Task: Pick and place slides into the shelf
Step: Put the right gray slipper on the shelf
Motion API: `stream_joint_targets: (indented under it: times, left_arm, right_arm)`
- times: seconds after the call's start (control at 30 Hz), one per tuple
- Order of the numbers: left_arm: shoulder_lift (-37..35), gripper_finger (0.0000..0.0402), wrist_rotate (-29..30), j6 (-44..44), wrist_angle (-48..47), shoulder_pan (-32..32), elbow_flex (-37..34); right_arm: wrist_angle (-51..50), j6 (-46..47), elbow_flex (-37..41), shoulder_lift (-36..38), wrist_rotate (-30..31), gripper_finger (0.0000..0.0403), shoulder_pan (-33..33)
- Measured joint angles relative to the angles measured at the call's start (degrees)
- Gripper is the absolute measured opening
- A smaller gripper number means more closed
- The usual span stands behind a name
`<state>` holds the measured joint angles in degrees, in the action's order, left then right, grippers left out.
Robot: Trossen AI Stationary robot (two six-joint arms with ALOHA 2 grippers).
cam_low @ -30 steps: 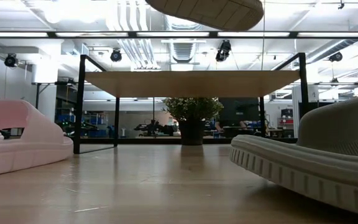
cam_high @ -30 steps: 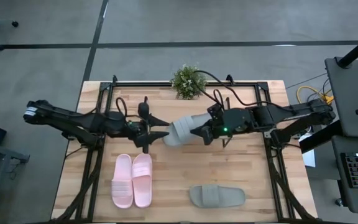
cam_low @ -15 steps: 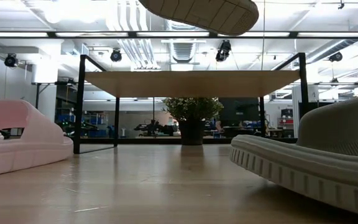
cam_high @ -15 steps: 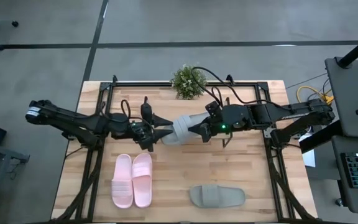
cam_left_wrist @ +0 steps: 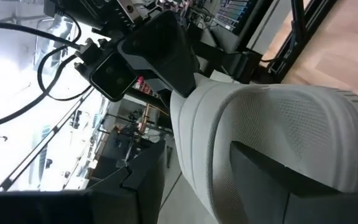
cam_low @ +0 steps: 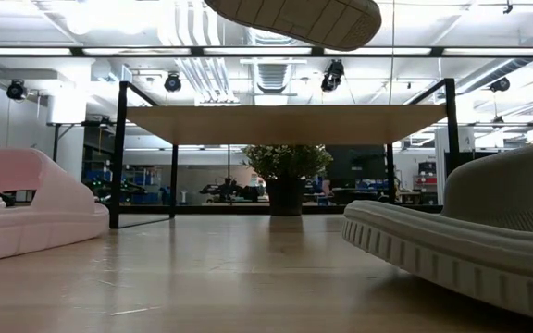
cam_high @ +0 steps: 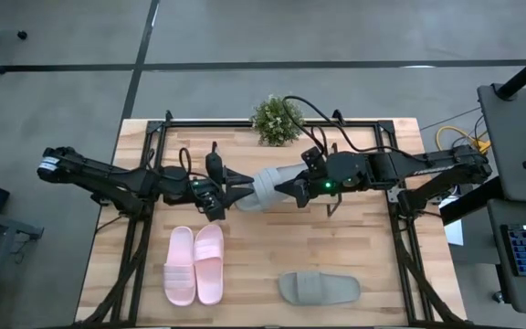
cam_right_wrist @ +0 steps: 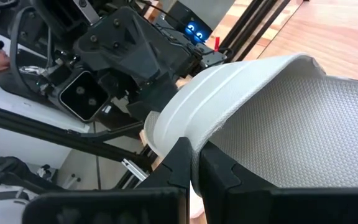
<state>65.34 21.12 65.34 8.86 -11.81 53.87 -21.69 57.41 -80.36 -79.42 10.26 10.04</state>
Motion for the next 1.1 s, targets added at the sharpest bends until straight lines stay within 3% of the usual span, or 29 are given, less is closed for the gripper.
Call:
stream_joint_targets:
  times: [0.57, 0.73, 0.97, 1.1]
  left_arm:
    - [2.8, 0.0159, 0.2, 0.0, 2.8, 0.1, 0.6]
    - [4.9, 0.0118, 0.2, 0.0, 2.6, 0.1, 1.3]
    - [5.7, 0.0018, 0.6, 0.2, 2.8, 0.1, 1.7]
    - [5.3, 0.0007, 1.8, 0.3, 3.1, 0.1, 1.7]
  right_arm:
    - [1.6, -0.8, 0.0, -0.1, -2.8, 0.0008, 0.0]
    - [1.3, -1.1, 0.0, 0.0, -2.9, 0.0008, 0.0]
    - [1.2, -1.6, 0.0, 0.4, -3.7, 0.0008, 0.0]
    - [1.4, -2.1, 0.0, 0.5, -4.0, 0.0008, 0.0]
